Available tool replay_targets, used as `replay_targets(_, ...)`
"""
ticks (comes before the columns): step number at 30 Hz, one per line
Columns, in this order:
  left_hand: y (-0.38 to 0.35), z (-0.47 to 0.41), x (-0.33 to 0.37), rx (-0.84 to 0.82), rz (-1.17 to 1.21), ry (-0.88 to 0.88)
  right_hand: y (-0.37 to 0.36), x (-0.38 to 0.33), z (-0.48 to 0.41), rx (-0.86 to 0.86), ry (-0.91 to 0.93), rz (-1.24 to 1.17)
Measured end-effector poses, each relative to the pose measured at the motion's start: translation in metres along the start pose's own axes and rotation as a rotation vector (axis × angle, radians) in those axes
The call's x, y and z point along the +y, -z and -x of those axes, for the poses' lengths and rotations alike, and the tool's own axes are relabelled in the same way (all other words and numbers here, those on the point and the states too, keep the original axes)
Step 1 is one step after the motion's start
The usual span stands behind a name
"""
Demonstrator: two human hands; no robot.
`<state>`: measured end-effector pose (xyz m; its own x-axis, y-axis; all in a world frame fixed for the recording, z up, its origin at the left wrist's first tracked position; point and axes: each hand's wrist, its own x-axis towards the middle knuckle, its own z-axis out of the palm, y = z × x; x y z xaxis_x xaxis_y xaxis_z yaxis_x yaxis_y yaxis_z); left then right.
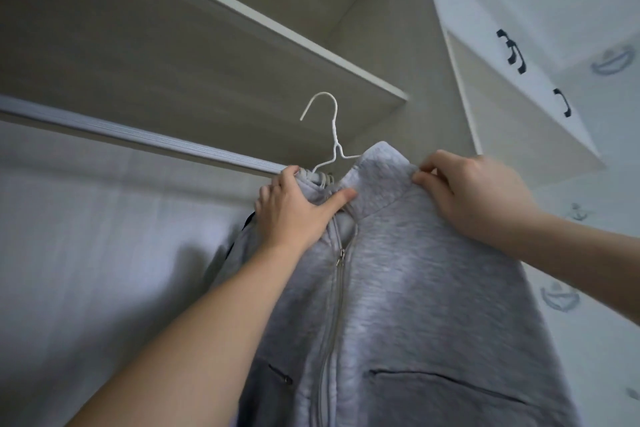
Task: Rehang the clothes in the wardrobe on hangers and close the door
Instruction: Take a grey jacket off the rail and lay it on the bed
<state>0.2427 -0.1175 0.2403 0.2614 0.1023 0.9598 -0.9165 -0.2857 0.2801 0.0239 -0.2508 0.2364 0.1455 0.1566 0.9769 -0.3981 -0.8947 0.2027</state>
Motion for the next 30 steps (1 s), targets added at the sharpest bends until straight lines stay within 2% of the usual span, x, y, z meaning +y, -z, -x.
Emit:
replay_targets(8, -0.018, 0.068, 0.146, 0.038, 0.135, -0.207, 0.150, 0.090, 0.068, -0.082, -0.084, 0.153)
replay_targets(13, -0.035, 0.128, 0.249, -0.001, 0.339, -0.242, 0.250, 0.143, 0.114, -0.168, -0.156, 0.289)
replay_targets(18, -0.057, 0.209, 0.358, -0.169, 0.581, -0.212, 0.355, 0.193, 0.176, -0.252, -0.249, 0.380)
replay_targets(24, -0.086, 0.318, 0.465, -0.501, 0.925, -0.269, 0.474, 0.236, 0.263, -0.307, -0.411, 0.475)
replay_targets(30, -0.125, 0.425, 0.561, -0.766, 1.043, -0.318, 0.587, 0.253, 0.337, -0.311, -0.634, 0.670)
